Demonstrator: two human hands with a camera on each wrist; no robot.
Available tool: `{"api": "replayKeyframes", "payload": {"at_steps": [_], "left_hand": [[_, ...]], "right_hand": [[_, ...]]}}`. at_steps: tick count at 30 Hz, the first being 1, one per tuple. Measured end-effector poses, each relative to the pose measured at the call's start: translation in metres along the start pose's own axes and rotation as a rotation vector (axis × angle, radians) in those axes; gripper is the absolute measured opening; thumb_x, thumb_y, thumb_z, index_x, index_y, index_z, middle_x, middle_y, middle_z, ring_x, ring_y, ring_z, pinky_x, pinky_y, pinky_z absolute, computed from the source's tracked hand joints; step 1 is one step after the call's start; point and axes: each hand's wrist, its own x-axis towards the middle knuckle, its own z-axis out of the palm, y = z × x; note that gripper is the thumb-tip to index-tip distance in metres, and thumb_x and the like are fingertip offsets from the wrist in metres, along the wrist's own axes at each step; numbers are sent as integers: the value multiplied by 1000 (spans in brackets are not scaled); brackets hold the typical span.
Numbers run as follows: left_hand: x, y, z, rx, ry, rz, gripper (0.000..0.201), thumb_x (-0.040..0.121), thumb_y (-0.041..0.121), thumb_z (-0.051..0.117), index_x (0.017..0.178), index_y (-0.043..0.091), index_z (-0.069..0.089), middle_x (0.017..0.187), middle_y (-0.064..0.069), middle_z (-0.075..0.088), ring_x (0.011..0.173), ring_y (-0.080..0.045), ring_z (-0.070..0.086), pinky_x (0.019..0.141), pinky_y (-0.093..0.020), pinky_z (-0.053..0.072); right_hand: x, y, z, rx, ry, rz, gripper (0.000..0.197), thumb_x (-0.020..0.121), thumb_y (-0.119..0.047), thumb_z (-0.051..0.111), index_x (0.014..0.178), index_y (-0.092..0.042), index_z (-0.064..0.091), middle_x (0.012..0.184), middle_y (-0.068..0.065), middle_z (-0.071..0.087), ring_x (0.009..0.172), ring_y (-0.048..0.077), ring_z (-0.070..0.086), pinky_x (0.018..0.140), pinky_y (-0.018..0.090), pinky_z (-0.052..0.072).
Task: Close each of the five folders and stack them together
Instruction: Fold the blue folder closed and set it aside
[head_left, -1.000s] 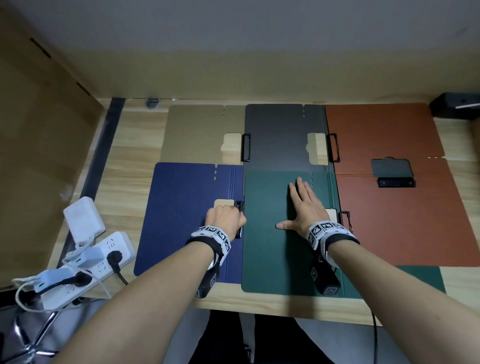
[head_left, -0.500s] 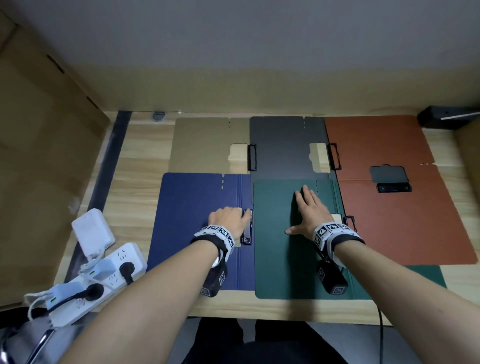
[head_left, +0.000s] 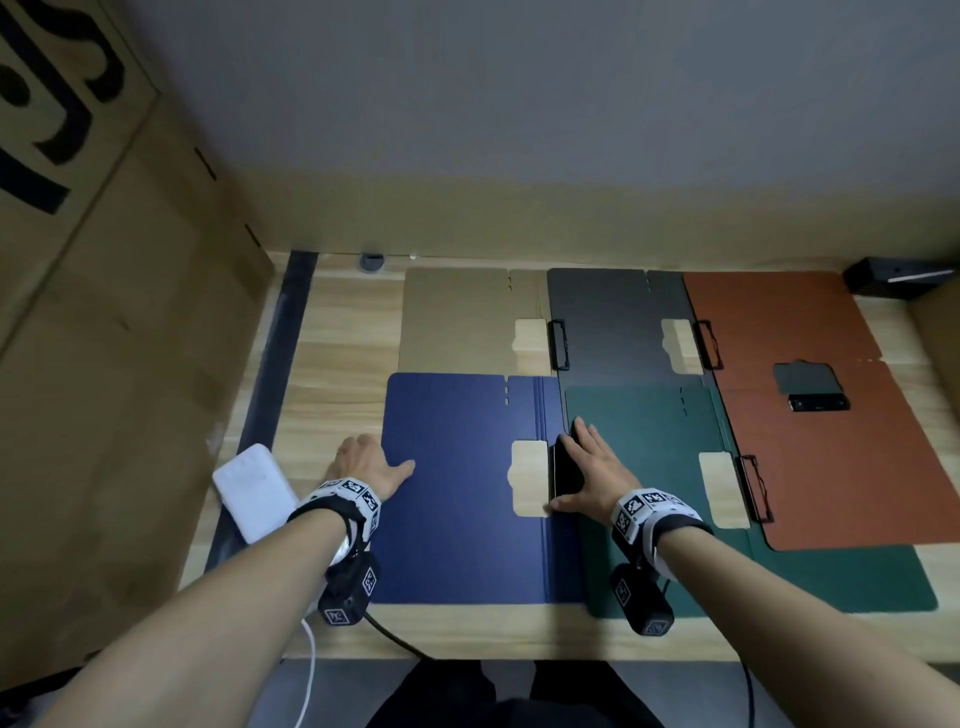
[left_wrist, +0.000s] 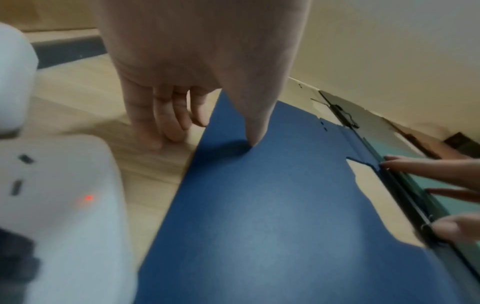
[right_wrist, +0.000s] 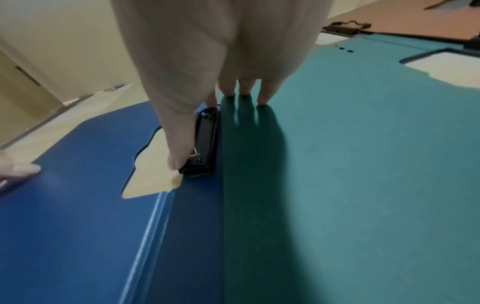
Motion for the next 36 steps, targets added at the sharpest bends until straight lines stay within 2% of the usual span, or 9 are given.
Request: {"api": "replayKeyframes", "payload": {"at_steps": [3, 9, 10, 13, 17, 23, 28, 33, 36], "left_hand": [[13, -5, 13, -112, 9, -13, 66, 49, 68, 63, 89, 16, 63, 94, -1, 64, 78, -24, 65, 69, -38, 60], [2, -11, 7, -472, 40, -42, 52, 48, 40, 74, 88, 8, 63, 74, 1, 66, 62, -20, 64, 53, -33, 56], [-1, -11, 4, -546, 33, -48, 48, 51, 33, 77, 89, 5, 65, 73, 1, 66, 63, -21, 65, 54, -32, 56], [-13, -9, -5, -666, -60, -68, 24, 67, 21, 80, 83, 21, 63, 81, 2, 69, 83, -23, 69, 82, -35, 57], [-14, 3, -14, -755, -71, -26, 21, 74, 3, 75, 84, 17, 62, 93, -6, 72, 94, -27, 69, 86, -36, 56], [-14, 10, -31, -776, -65, 93, 26, 74, 13, 76, 88, 23, 57, 100, -7, 74, 92, -26, 72, 87, -45, 57], [-21, -19, -49, -715, 61, 47, 23, 75, 14, 75, 83, 20, 55, 97, -6, 74, 93, -26, 71, 89, -46, 56], [-24, -58, -82, -682, 124, 29, 27, 79, 12, 75, 79, 23, 50, 101, -6, 71, 95, -26, 68, 92, -47, 54], [-26, -69, -100, -628, 139, 46, 26, 78, 14, 75, 79, 21, 49, 95, -9, 71, 91, -30, 69, 88, -47, 55]], "right_hand": [[-1, -3, 1, -37, -14, 32, 116, 71, -50, 80, 156, -26, 5, 163, -5, -17, 151, 14, -13, 121, 38, 14], [1, -5, -2, -36, -38, 44, 115, 73, -47, 79, 156, -26, 3, 163, -4, -17, 151, 14, -13, 121, 38, 13], [1, -4, -2, -38, -41, 41, 115, 73, -47, 79, 156, -25, 3, 163, -4, -17, 151, 15, -14, 121, 38, 12], [1, -1, -2, -22, -38, 26, 114, 74, -45, 79, 156, -25, 3, 163, -3, -17, 151, 15, -14, 121, 37, 10], [1, 1, 1, -26, -7, 21, 110, 76, -46, 77, 156, -23, 6, 164, -4, -14, 151, 15, -11, 121, 35, 10], [1, 2, 4, -29, 21, -2, 111, 77, -52, 73, 156, -17, 2, 164, -1, -12, 151, 17, -10, 121, 34, 6], [-2, 2, 1, -60, 23, -16, 94, 89, -62, 51, 156, -16, 3, 164, 0, -11, 152, 17, -7, 122, 34, 6], [0, -14, 3, -136, 45, 12, 81, 95, -57, 40, 156, -14, 8, 165, 5, -7, 152, 22, -3, 123, 41, 14], [3, -38, 14, -96, 5, -66, 71, 99, -47, 39, 155, -13, 12, 165, 6, -6, 152, 24, -3, 122, 37, 9]]}}
